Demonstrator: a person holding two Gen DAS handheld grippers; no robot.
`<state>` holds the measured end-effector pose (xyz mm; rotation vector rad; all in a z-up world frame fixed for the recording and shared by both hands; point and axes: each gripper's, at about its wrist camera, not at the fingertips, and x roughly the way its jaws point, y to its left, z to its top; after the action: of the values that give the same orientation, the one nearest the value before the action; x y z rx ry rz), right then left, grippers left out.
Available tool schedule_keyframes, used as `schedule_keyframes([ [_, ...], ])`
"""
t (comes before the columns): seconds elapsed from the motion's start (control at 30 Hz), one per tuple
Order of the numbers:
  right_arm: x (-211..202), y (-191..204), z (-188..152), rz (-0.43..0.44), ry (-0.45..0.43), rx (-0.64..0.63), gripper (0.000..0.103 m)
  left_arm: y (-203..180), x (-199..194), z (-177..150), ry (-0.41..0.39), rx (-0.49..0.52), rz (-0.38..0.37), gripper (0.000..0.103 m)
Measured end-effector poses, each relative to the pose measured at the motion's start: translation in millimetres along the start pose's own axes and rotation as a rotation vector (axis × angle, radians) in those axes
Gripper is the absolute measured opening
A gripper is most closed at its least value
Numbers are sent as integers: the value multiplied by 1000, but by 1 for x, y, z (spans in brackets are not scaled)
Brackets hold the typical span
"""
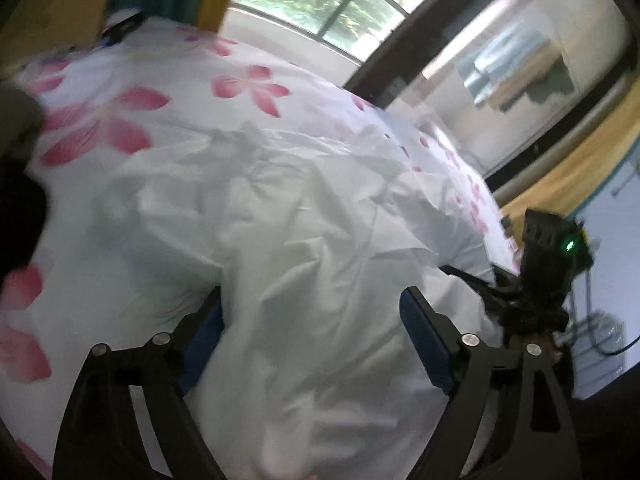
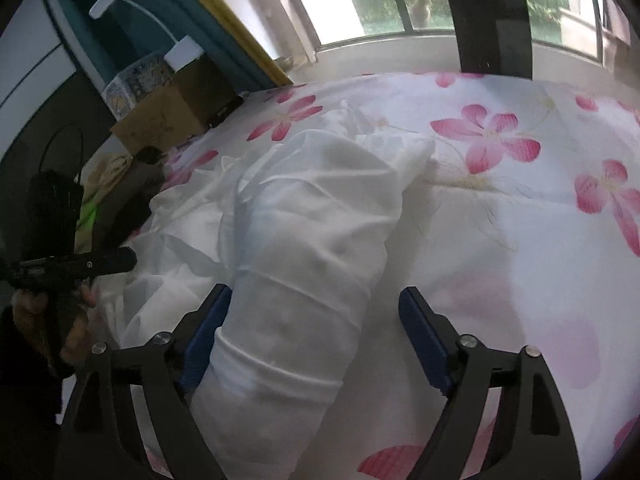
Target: Fold large clothes
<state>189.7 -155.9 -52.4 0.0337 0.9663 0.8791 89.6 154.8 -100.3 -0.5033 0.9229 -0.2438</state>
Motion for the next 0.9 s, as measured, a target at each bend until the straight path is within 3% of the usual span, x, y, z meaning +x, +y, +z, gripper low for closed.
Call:
schedule_keyframes([
  [0.23, 2, 3, 1, -6, 0, -14, 84, -25, 19, 5, 13, 120, 73, 90],
  [0.33, 4, 4, 1, 31, 2, -13, 72, -30, 23, 4, 1, 150, 113, 90],
  [0.43, 6, 8, 0, 35, 0, -9, 67, -30, 22, 3, -22, 148, 112, 88],
  [0.47, 6, 9, 0, 31, -1, -9, 67, -30, 22, 2, -27, 145, 105, 85],
  [0.53, 7, 10, 0, 31, -2, 1, 65, -30, 23, 1, -18, 128, 46, 54],
  [0.57, 7, 10, 0, 32, 0, 6, 63, -32, 26, 1, -10, 116, 6, 47],
  [0.73, 4, 13, -1, 23, -10, 11, 40, -45, 31, -5, -45, 147, -16, 32],
  [0.9, -3, 26, 3, -10, -39, -34, 28, -52, 22, -5, -76, 177, -25, 25],
])
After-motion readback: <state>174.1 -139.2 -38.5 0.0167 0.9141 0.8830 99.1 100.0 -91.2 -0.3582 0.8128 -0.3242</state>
